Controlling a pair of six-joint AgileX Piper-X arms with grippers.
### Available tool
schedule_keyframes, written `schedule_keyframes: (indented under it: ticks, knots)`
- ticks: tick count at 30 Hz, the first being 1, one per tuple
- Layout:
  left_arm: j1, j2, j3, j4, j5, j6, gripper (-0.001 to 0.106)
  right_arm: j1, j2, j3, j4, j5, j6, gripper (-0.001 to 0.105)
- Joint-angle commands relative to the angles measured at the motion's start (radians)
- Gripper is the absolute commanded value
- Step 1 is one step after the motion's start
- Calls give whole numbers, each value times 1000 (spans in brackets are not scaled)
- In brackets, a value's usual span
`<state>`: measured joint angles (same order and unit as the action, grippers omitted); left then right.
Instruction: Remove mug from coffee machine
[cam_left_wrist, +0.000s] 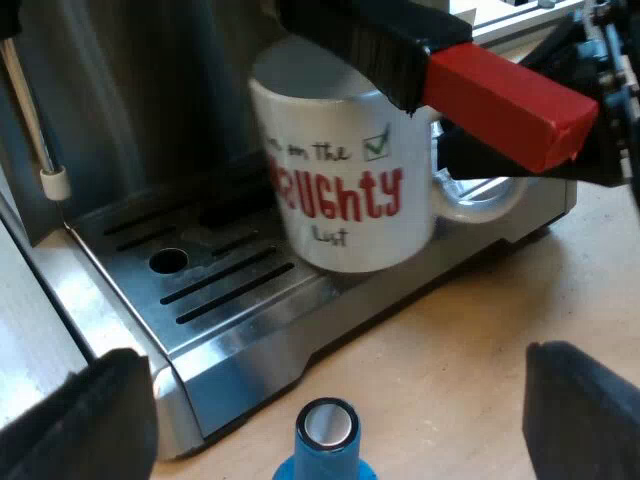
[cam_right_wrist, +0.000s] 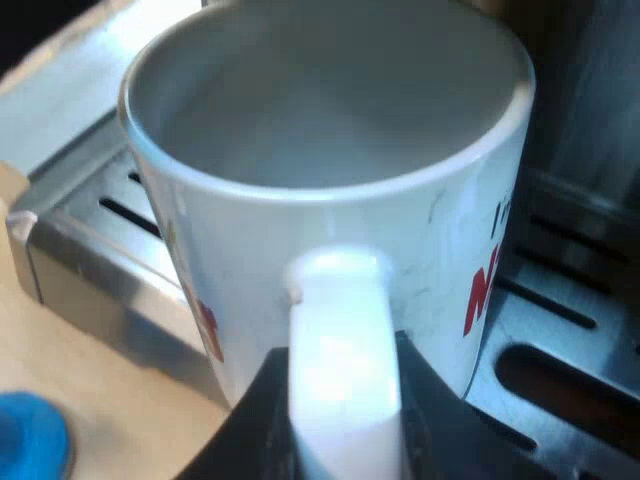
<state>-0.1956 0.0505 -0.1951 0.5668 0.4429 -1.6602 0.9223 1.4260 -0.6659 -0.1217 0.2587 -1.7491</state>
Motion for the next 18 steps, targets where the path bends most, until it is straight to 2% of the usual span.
schedule_keyframes:
  ticks: [1, 3, 5, 8, 11, 15, 18]
  knots:
    - [-5, 2, 0, -44, 11, 11, 77, 0, -97, -3, 187, 7, 47, 0]
    - [-5, 2, 0, -59, 15, 11, 77, 0, -123, -3, 234, 15, 55, 0]
    - [-5, 2, -3, -59, 52, 9, 77, 0, -175, -3, 330, 20, 97, 0]
    - [-5, 2, -4, -64, 116, 9, 77, 0, -184, -3, 342, 22, 100, 0]
    - [-5, 2, -6, -64, 135, 9, 77, 0, -198, -3, 355, 24, 109, 0]
    - [-10, 2, -15, -64, 151, -5, 77, 0, -409, -3, 593, 30, 160, 0]
    - [-47, 2, -32, -64, 169, -64, 77, 0, -482, -3, 645, 37, 159, 0]
